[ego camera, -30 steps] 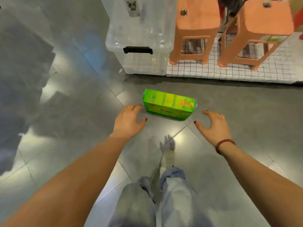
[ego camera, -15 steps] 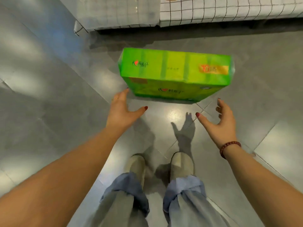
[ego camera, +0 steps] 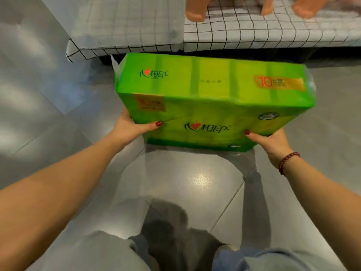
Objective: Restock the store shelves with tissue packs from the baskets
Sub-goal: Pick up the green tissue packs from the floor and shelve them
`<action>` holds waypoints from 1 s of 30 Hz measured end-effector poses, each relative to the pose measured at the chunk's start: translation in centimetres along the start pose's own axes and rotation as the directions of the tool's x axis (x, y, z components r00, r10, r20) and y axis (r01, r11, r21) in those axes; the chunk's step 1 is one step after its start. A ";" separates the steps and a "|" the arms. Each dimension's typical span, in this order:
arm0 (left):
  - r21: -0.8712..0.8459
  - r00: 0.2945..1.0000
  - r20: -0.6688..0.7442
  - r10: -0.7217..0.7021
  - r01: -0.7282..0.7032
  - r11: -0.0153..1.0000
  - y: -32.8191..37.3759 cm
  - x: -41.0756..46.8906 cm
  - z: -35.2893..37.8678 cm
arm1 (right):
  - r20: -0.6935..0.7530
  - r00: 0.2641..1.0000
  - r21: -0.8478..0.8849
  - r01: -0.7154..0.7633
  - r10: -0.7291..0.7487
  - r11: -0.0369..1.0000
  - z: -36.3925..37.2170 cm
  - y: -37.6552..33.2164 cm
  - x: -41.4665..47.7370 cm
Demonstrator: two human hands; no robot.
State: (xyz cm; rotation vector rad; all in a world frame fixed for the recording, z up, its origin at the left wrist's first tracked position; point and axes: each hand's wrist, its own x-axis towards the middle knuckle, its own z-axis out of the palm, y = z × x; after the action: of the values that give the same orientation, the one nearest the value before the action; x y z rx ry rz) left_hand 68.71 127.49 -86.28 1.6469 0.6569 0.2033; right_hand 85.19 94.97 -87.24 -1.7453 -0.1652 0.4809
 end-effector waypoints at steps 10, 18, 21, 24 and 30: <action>-0.246 0.999 0.033 -0.039 0.046 0.968 1.2 0.3 -0.4 | -0.012 0.995 0.161 -0.093 0.097 0.982 0.6 -2.0 0.0; -0.281 0.977 0.136 -0.163 0.196 0.939 -0.9 0.9 -1.0 | 0.106 0.977 0.205 -0.204 0.185 0.957 0.8 -0.7 1.9; -0.307 0.985 0.080 -0.150 0.168 0.937 -1.9 1.7 -0.4 | 0.075 0.968 0.251 -0.251 0.239 0.935 0.9 0.6 2.9; -0.336 0.982 0.084 -0.169 0.188 0.923 -2.0 2.5 0.0 | 0.078 0.960 0.261 -0.282 0.270 0.923 1.0 1.1 3.7; -0.333 0.975 0.065 -0.215 0.224 0.916 1.1 1.5 -0.1 | 0.066 0.934 0.291 -0.355 0.351 0.888 0.6 -0.7 1.4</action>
State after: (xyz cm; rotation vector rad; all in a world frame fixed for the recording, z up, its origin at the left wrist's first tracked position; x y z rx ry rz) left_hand 70.22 128.30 -85.56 1.2329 0.7363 0.1218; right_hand 86.32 96.20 -86.96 -1.4742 0.2156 0.7420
